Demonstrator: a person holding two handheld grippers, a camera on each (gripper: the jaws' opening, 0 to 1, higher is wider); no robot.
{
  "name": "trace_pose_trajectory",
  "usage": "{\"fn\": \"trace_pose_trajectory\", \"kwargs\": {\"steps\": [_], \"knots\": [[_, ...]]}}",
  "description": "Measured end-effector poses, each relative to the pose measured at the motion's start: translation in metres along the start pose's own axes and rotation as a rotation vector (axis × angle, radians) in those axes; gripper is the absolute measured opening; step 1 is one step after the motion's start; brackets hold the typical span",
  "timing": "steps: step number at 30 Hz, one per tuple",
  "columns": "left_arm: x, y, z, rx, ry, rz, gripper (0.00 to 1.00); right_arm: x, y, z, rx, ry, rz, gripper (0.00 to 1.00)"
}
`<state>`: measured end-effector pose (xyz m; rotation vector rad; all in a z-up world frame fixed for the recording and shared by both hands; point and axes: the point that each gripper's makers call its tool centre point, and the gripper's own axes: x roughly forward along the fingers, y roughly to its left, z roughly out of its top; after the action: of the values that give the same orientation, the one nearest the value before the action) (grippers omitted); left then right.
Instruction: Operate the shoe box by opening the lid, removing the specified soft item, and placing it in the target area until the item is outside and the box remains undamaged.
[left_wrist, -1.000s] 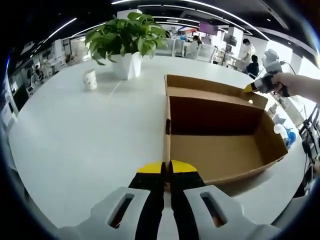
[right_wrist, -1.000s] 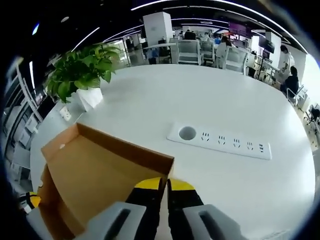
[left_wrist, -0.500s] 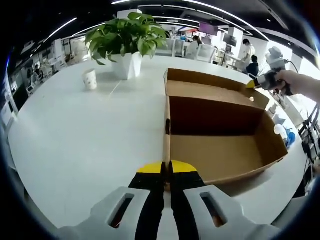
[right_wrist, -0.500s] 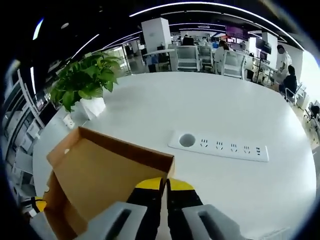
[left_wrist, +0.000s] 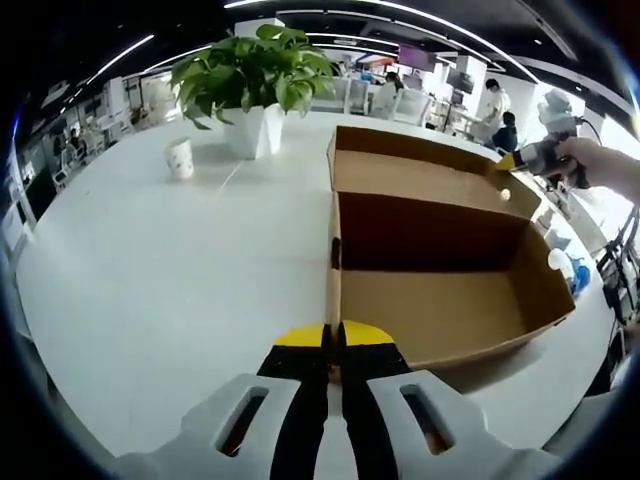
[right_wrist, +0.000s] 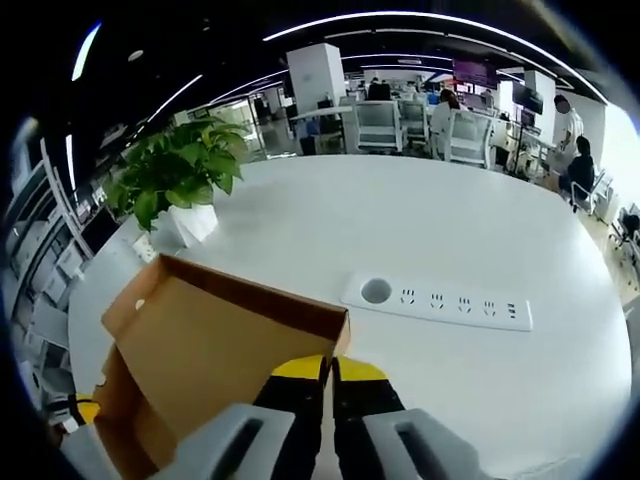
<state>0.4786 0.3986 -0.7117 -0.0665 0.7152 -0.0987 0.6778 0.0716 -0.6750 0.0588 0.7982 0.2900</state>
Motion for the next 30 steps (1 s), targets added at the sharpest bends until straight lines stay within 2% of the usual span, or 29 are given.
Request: {"fn": "trace_pose_trajectory", "kwargs": {"steps": [30], "knots": [[0.001,0.000,0.000,-0.004,0.002,-0.003,0.01,-0.020,0.007,0.013,-0.001,-0.045,0.036,0.00]]}}
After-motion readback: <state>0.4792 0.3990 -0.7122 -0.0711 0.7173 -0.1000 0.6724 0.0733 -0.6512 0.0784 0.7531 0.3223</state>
